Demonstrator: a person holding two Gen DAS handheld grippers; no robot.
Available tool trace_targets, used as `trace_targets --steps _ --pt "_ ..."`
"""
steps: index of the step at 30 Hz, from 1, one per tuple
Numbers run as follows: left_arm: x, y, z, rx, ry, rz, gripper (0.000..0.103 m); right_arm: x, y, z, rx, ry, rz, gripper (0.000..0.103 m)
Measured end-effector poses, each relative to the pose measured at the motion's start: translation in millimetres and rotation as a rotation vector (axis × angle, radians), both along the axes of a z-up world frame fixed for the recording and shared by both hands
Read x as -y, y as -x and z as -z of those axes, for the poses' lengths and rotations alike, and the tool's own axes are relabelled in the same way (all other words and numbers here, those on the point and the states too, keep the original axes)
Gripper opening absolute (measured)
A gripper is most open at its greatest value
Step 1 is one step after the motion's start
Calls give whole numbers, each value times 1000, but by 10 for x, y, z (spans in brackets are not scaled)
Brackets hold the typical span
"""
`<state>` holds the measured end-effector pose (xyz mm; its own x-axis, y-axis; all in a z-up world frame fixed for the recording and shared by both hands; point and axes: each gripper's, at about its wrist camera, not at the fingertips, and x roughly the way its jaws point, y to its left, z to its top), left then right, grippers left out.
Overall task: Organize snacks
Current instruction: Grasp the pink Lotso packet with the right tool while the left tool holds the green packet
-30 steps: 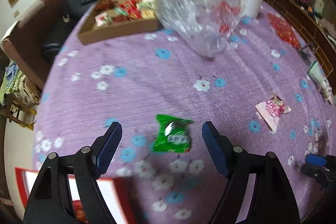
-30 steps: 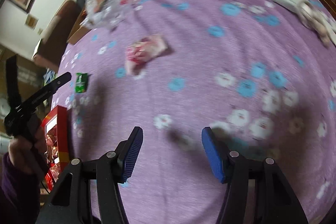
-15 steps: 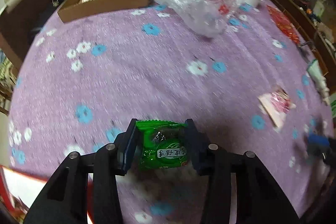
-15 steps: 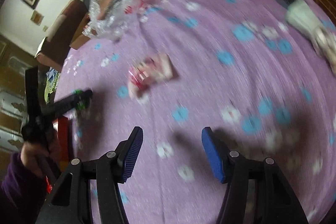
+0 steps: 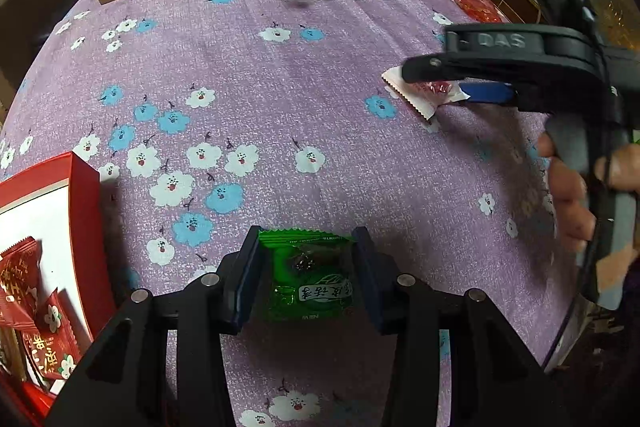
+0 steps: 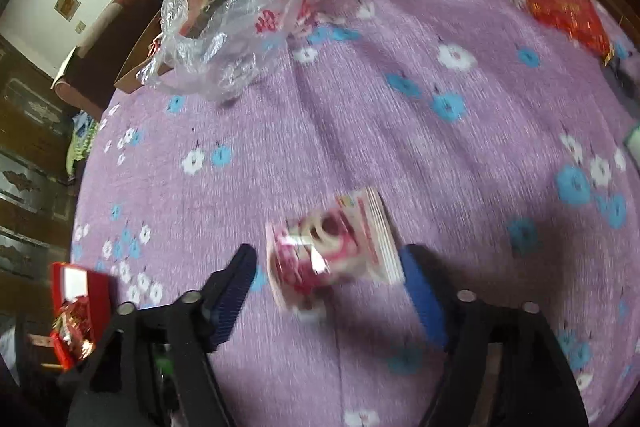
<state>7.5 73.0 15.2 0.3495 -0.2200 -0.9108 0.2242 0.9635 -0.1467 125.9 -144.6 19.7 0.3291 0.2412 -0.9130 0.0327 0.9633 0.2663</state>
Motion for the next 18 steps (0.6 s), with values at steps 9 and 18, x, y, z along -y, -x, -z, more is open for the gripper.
trace_targets --steps 9,18 --pt "-10 3 -3 9 3 -4 42 41 208 -18 35 72 -22 30" --pt "31 59 -8 4 -9 9 42 410 784 -38 11 -58 2 27"
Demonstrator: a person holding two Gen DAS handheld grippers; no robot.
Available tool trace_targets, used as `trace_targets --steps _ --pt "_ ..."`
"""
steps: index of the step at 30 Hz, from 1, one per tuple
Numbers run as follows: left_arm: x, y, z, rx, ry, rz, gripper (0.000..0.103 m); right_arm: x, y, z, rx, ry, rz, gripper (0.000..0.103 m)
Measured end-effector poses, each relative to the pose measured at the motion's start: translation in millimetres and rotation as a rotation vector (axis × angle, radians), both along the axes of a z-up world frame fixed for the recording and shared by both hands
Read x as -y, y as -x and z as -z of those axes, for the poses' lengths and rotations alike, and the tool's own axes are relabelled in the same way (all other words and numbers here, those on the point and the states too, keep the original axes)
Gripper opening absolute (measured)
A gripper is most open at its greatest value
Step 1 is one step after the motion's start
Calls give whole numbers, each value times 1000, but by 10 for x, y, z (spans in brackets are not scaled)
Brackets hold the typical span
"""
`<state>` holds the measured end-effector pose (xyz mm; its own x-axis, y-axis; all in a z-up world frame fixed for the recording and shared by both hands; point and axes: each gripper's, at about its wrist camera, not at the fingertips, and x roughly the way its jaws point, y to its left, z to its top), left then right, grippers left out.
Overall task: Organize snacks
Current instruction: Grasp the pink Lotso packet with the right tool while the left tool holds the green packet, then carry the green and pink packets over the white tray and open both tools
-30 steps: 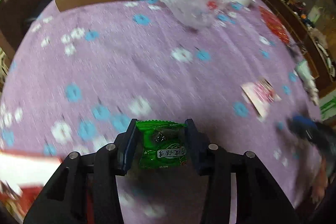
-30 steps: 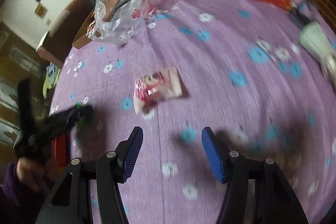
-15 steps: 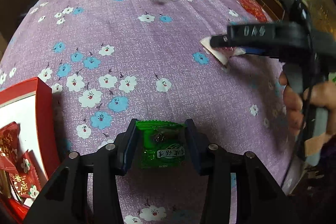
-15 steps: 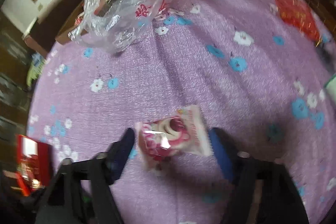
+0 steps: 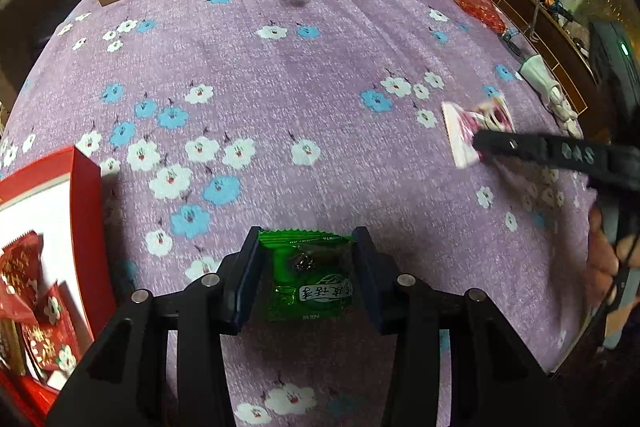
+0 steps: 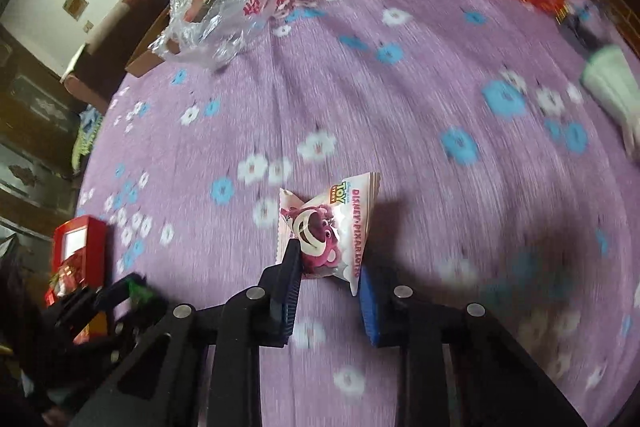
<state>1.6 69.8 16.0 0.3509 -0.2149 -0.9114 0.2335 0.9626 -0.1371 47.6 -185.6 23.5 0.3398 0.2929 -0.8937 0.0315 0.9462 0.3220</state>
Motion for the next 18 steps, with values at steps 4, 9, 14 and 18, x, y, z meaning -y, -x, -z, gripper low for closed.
trace_targets --steps 4,9,14,18 --pt "-5 111 -8 -5 8 6 42 70 217 -16 -7 -55 0 27" --pt "-39 216 -19 -15 23 3 42 3 364 -50 -20 -112 -12 27" --pt "-148 292 -55 -25 54 -26 42 -229 393 -116 -12 -126 -76 27" --pt "-242 375 -145 -5 69 -45 42 -435 360 -183 2 -133 -128 27"
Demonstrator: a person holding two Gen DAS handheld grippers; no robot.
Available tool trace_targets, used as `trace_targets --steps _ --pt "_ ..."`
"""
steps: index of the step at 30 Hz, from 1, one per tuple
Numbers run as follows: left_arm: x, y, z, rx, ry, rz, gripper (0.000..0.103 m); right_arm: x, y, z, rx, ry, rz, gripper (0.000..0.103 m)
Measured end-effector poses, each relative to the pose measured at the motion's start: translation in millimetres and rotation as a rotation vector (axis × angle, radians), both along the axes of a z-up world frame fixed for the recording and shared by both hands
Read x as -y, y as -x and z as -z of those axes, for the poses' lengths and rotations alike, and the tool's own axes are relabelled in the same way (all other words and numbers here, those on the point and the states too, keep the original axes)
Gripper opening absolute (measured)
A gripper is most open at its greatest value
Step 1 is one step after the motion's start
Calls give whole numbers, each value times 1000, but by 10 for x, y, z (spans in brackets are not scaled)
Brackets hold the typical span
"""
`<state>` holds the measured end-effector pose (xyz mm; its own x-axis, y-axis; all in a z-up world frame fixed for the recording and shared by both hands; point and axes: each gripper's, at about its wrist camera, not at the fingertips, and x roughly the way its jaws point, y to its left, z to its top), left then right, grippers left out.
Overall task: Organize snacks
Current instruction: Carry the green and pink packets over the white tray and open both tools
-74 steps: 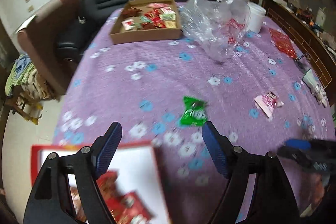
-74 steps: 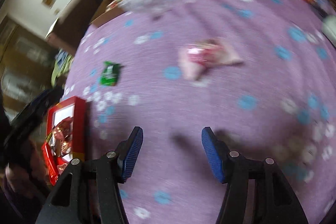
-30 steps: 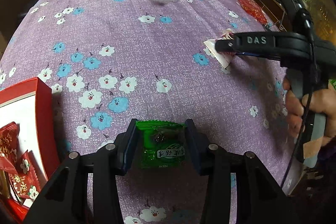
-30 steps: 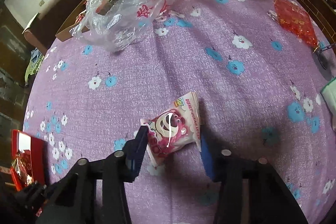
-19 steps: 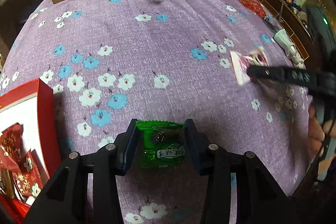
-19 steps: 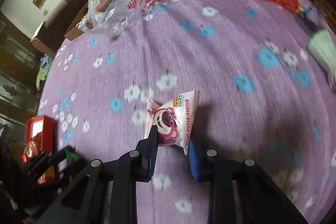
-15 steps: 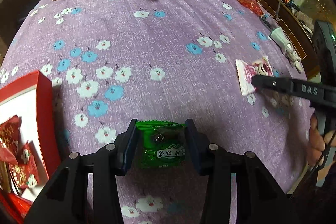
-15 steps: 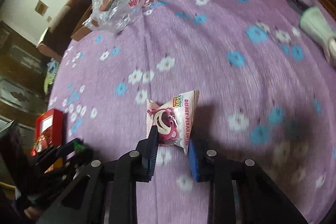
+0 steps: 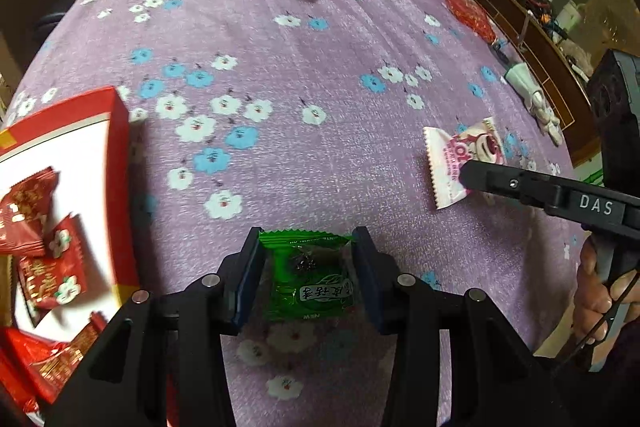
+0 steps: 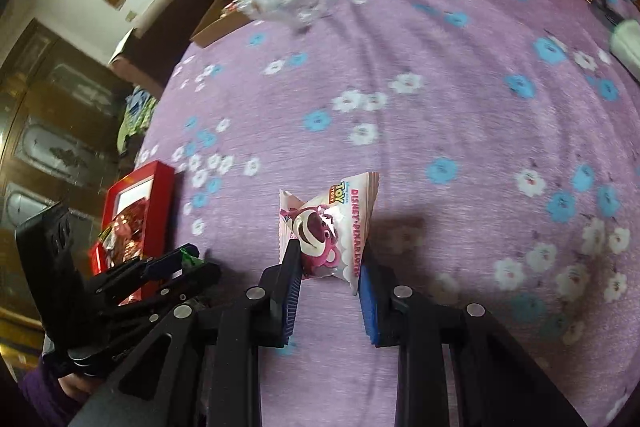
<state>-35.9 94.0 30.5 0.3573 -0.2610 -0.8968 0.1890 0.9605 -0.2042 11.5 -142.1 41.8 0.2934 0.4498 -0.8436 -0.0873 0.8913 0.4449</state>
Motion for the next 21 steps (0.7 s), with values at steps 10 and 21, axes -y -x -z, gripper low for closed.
trace_targets --steps 10,21 --pt "-208 174 -290 80 -26 -26 42 -524 -38 -135 32 -18 -114 27" --pt "-680 345 -637 169 -62 -131 42 -1217 -112 -355 89 -38 -233 27"
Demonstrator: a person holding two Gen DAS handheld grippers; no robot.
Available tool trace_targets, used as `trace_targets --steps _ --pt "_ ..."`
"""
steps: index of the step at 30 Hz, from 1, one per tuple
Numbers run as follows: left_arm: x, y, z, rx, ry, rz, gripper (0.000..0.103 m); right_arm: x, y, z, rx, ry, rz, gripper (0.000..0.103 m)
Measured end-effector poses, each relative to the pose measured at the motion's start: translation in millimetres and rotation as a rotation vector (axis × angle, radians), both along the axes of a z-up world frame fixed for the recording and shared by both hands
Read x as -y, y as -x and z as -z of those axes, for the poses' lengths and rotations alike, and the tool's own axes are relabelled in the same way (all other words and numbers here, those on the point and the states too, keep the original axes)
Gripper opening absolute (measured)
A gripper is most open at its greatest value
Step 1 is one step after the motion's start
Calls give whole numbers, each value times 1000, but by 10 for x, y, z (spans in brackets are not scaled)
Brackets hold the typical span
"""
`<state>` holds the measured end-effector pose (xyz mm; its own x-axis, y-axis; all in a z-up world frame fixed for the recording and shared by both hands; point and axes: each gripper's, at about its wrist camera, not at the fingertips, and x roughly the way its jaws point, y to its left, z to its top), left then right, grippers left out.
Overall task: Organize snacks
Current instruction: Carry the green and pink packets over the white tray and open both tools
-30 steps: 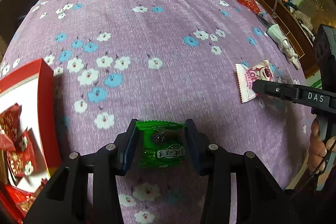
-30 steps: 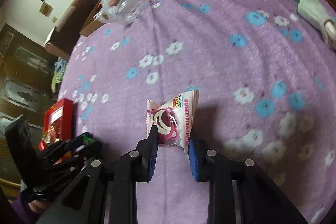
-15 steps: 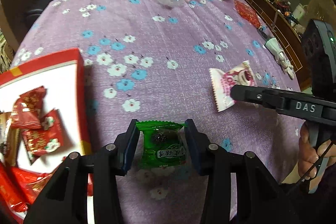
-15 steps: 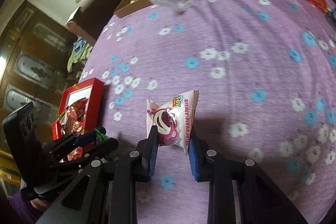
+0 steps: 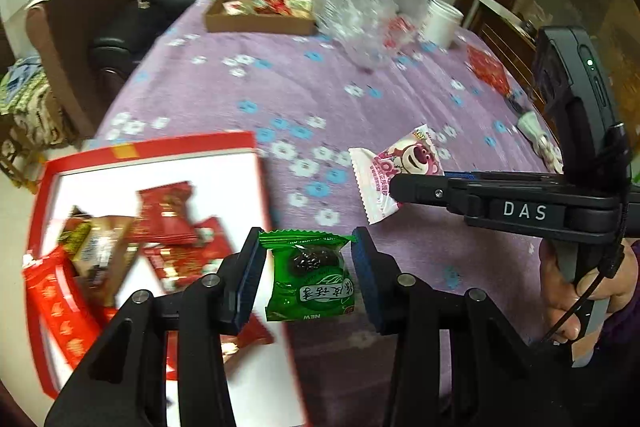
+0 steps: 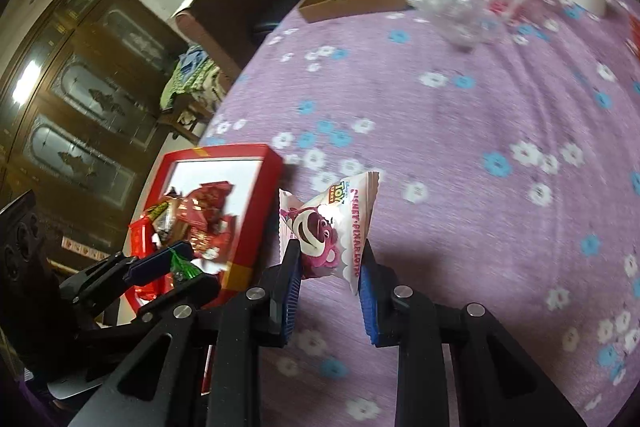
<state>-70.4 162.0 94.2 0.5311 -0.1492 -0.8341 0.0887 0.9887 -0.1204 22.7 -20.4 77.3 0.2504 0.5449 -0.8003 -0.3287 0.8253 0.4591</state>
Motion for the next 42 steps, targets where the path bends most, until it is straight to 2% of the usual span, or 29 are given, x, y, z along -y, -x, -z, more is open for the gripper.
trace_targets --steps 11,23,35,42 --pt "-565 224 -216 82 -101 -134 42 -837 3 -183 55 -28 -147 27" --pt "-956 273 -205 96 -136 -252 42 -1565 58 -192 71 18 -295 27" --pt "-1145 332 -128 86 -167 -327 42 -1782 109 -145 70 52 -359 28" --pt "-1299 340 -65 70 -173 -365 42 -1761 106 -109 60 70 -345 28"
